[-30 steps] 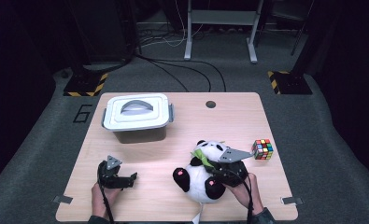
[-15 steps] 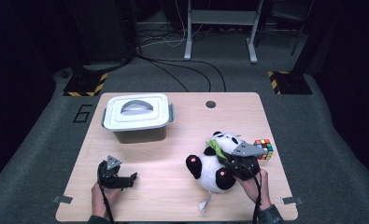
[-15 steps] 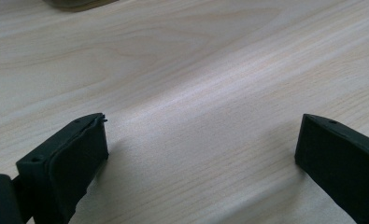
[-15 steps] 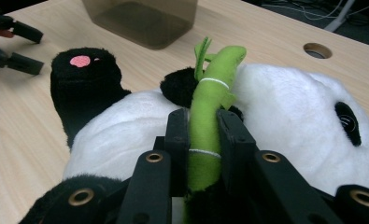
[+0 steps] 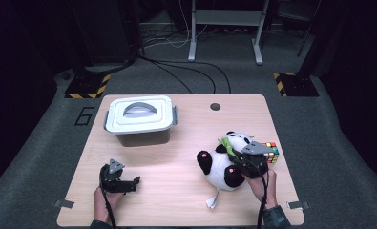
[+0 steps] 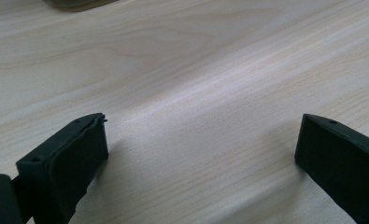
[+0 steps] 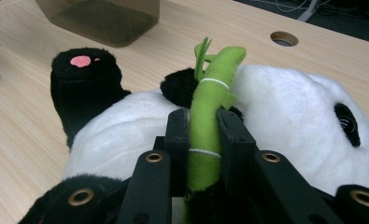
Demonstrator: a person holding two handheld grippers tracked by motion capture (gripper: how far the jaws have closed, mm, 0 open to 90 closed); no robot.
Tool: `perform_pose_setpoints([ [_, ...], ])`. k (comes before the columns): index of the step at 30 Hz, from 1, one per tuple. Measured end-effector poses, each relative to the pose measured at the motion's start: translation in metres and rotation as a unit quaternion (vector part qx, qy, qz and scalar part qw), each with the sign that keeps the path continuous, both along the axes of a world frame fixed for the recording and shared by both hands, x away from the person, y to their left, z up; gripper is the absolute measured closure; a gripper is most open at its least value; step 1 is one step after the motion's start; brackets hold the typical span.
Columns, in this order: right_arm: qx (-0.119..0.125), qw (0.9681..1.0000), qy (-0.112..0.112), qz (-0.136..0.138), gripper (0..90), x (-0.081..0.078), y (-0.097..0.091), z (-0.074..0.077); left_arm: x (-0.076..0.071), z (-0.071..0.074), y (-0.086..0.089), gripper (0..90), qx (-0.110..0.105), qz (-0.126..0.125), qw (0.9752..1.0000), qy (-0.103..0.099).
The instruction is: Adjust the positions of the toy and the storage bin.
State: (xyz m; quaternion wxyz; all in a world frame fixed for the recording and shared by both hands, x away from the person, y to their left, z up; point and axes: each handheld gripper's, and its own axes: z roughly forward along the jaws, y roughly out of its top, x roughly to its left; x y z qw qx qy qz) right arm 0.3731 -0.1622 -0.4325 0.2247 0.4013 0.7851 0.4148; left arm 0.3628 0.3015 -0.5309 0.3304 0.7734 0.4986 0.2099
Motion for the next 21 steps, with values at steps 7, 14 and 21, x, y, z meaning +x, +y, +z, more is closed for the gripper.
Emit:
perform_pose_setpoints([
  [7,0.002,0.9999,0.004,-0.01,75.2,0.004,-0.005,-0.004,0.0,0.0,0.0,2.1,0.0,0.0,1.0,0.0],
  [14,0.012,0.9999,0.005,-0.009,74.9,0.006,-0.011,-0.009,0.0,0.0,0.0,2.1,0.0,0.0,1.0,0.0],
  [21,0.014,0.9998,0.014,-0.008,68.4,0.006,-0.014,-0.011,0.0,0.0,0.0,2.1,0.0,0.0,1.0,0.0],
])
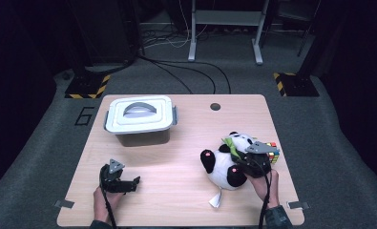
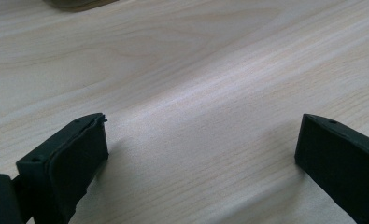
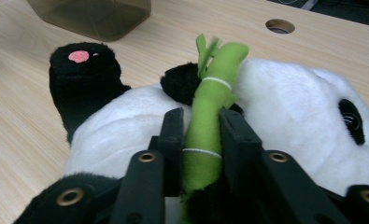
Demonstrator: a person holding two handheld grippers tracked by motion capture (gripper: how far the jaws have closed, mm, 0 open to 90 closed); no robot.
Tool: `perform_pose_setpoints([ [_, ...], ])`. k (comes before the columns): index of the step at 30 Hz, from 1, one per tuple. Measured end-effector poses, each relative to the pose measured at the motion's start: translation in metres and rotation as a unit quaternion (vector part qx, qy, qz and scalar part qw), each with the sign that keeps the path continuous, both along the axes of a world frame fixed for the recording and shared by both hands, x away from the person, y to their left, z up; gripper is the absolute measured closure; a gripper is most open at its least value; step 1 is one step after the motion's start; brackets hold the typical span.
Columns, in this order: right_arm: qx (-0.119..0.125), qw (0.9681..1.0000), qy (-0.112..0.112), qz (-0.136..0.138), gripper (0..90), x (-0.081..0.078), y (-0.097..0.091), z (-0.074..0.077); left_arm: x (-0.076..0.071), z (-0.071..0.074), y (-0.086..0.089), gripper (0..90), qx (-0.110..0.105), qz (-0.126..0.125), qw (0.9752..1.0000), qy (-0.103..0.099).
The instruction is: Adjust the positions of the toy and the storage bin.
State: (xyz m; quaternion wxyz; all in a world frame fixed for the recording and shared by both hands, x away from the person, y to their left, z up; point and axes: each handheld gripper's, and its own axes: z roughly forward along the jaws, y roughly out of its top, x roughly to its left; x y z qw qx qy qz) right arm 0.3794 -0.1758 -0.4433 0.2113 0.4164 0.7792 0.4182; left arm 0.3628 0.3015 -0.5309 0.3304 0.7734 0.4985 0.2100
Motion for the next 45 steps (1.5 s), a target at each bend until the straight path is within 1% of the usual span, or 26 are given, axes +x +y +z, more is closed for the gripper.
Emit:
perform_pose_setpoints([
  [6,0.004,1.0,0.005,0.004,50.9,0.0,-0.004,0.006,0.0,0.0,0.0,2.1,0.0,0.0,1.0,0.0],
  [8,0.011,0.9999,0.003,0.007,43.4,-0.002,-0.006,0.009,0.0,0.0,0.0,2.1,0.0,0.0,1.0,0.0],
  [9,0.016,0.9998,0.002,0.008,41.4,-0.003,-0.007,0.01,0.0,0.0,0.0,2.1,0.0,0.0,1.0,0.0],
  [11,0.021,0.9998,-0.002,0.004,32.0,-0.006,-0.011,0.014,0.0,0.0,0.0,2.1,0.0,0.0,1.0,0.0],
  [15,0.029,0.9995,-0.007,-0.008,21.7,-0.013,-0.021,0.019,0.0,0.0,0.0,2.1,0.0,0.0,1.0,0.0],
  [18,0.03,0.9994,-0.009,-0.017,15.4,-0.021,-0.029,0.02,0.0,0.0,0.0,2.1,0.0,0.0,1.0,0.0],
  [22,0.029,0.9992,-0.01,-0.025,11.8,-0.028,-0.04,0.018,0.0,0.0,0.0,2.1,0.0,0.0,1.0,0.0],
  [24,0.034,0.9989,-0.008,-0.03,9.9,-0.03,-0.046,0.015,0.0,0.0,0.0,2.1,0.0,0.0,1.0,0.0],
  [28,0.046,0.9978,-0.006,-0.047,8.6,-0.035,-0.057,0.01,0.0,0.0,0.0,2.2,0.0,0.0,1.0,0.0],
  [33,0.049,0.9967,0.0,-0.064,7.4,-0.04,-0.07,0.0,0.0,0.0,0.0,2.1,0.0,0.0,1.0,0.0],
  [35,0.046,0.9964,0.002,-0.071,7.4,-0.041,-0.075,-0.005,0.0,0.0,0.0,2.1,0.0,0.0,1.0,0.0],
  [38,0.045,0.9959,0.012,-0.078,7.4,-0.042,-0.08,-0.015,0.0,0.0,0.0,2.1,0.0,0.0,1.0,0.0],
  [41,0.034,0.9957,0.026,-0.083,6.4,-0.042,-0.082,-0.027,0.0,0.0,0.0,2.1,0.0,0.001,1.0,0.0],
  [45,0.022,0.9952,0.036,-0.088,5.3,-0.041,-0.084,-0.041,0.001,0.0,0.0,2.0,-0.002,-0.004,1.0,0.0],
])
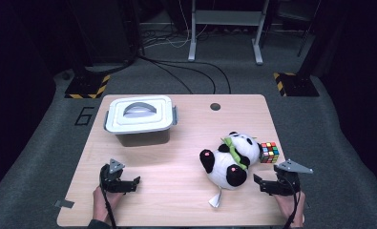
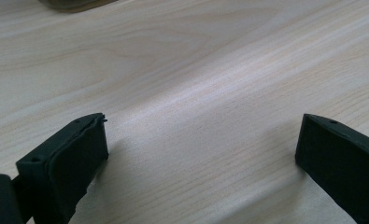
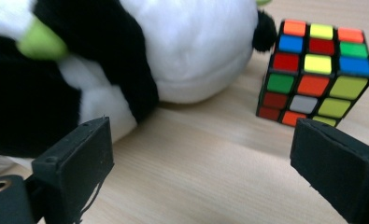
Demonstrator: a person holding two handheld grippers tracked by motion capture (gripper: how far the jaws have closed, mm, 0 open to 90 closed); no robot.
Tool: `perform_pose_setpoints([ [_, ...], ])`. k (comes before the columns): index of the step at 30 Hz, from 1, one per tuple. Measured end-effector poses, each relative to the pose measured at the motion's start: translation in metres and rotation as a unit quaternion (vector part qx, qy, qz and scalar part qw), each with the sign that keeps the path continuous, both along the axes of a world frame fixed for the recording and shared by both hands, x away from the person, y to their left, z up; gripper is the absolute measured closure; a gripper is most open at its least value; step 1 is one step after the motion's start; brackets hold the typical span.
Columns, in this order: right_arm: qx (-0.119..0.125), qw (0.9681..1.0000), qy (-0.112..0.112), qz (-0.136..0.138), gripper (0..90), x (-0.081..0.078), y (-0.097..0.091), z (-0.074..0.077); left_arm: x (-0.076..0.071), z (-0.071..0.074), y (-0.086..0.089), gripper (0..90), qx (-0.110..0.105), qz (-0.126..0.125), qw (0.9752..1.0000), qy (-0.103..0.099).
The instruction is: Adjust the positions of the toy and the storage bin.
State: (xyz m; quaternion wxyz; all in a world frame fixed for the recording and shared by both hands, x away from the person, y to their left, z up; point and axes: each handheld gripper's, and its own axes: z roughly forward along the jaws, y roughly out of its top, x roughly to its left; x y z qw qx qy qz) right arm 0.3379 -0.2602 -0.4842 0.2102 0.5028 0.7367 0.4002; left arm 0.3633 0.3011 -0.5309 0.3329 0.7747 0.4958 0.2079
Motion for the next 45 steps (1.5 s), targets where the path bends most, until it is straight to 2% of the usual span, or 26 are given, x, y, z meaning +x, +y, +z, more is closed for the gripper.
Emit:
perform_pose_setpoints([
  [4,-0.004,0.9999,0.012,-0.004,4.3,0.001,0.0,-0.013,0.001,0.0,0.0,1.7,0.004,-0.01,0.9999,0.001],
  [9,-0.022,0.9994,0.024,-0.008,4.0,0.002,0.002,-0.025,0.003,0.0,0.0,0.0,0.007,-0.017,0.9998,0.005],
  [11,-0.03,0.9992,0.025,-0.007,4.1,0.002,0.002,-0.029,0.003,0.001,0.0,0.0,0.002,-0.015,0.9998,0.009],
  [13,-0.034,0.999,0.028,-0.008,4.1,0.003,0.002,-0.031,0.005,0.003,0.002,0.1,-0.015,-0.026,0.9995,0.01],
  [14,-0.037,0.9988,0.031,-0.007,4.1,0.003,0.002,-0.033,0.005,0.005,0.003,0.9,-0.024,-0.028,0.9993,0.008],
  [16,-0.045,0.9984,0.035,-0.008,4.3,0.004,0.002,-0.036,0.004,0.01,0.004,1.1,-0.027,-0.028,0.9992,-0.004],
  [20,-0.052,0.9977,0.043,-0.007,4.7,0.005,0.003,-0.043,0.005,0.027,0.005,2.5,-0.029,-0.044,0.9985,-0.016],
  [27,-0.07,0.9969,0.037,-0.006,5.0,0.005,0.005,-0.044,0.013,0.056,0.004,2.7,-0.024,-0.067,0.9971,-0.026],
  [31,-0.068,0.9969,0.038,-0.01,4.6,0.005,0.005,-0.045,0.016,0.074,0.004,2.3,-0.017,-0.079,0.9961,-0.035],
  [34,-0.069,0.9969,0.037,-0.011,4.4,0.005,0.005,-0.045,0.02,0.089,0.004,0.7,-0.024,-0.086,0.995,-0.043],
  [41,-0.069,0.9968,0.038,-0.013,4.5,0.005,0.005,-0.045,0.035,0.121,0.009,0.0,-0.02,-0.093,0.9936,-0.061],
  [44,-0.069,0.9968,0.038,-0.013,4.5,0.005,0.005,-0.045,0.041,0.127,0.01,0.0,-0.018,-0.092,0.9936,-0.062],
  [45,-0.069,0.9968,0.038,-0.013,4.5,0.005,0.005,-0.045,0.048,0.132,0.011,0.0,-0.018,-0.092,0.9937,-0.06],
])
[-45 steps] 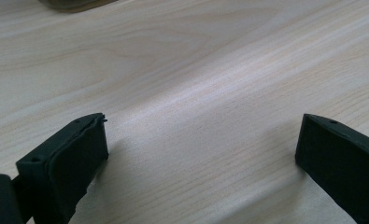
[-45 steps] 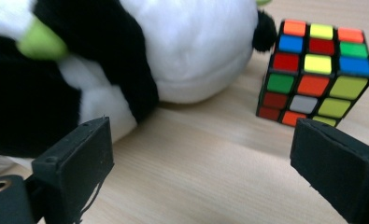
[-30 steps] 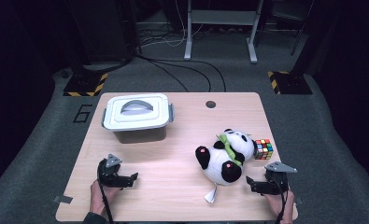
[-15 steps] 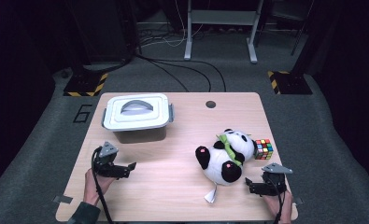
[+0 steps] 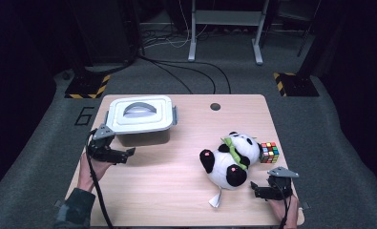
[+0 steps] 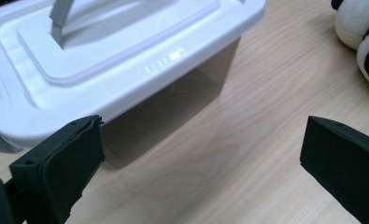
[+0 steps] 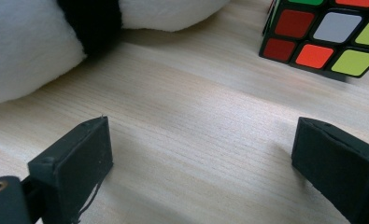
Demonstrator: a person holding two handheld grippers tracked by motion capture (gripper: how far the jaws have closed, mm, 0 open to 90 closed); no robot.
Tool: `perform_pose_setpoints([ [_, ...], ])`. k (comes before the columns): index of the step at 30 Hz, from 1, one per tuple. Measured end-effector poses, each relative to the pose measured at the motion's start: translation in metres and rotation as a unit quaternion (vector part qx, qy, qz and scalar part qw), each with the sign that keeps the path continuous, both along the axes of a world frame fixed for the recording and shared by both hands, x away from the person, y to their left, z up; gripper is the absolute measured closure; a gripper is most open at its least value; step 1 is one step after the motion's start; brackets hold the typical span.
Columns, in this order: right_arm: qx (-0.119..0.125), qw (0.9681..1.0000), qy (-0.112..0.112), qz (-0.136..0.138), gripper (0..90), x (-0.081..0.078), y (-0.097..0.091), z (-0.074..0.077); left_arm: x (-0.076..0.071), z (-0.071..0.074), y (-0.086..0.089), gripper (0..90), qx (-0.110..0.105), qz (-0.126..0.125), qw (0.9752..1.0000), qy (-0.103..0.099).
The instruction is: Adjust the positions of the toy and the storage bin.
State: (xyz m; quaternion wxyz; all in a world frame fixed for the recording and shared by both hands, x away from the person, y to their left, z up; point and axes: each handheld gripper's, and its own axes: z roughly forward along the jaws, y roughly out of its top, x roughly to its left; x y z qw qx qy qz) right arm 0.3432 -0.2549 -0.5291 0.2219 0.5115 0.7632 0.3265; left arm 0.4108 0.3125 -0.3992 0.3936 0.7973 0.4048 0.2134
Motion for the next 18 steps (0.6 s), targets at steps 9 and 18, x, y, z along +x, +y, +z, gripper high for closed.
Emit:
perform_pose_setpoints([
  [9,0.002,1.0,0.0,0.001,4.7,0.0,0.0,0.0,0.03,0.013,0.005,0.0,-0.007,-0.009,0.9999,0.001],
  [18,0.005,1.0,0.002,0.0,4.8,0.0,0.0,0.0,0.058,0.024,0.002,0.0,0.006,-0.017,0.9998,-0.005],
])
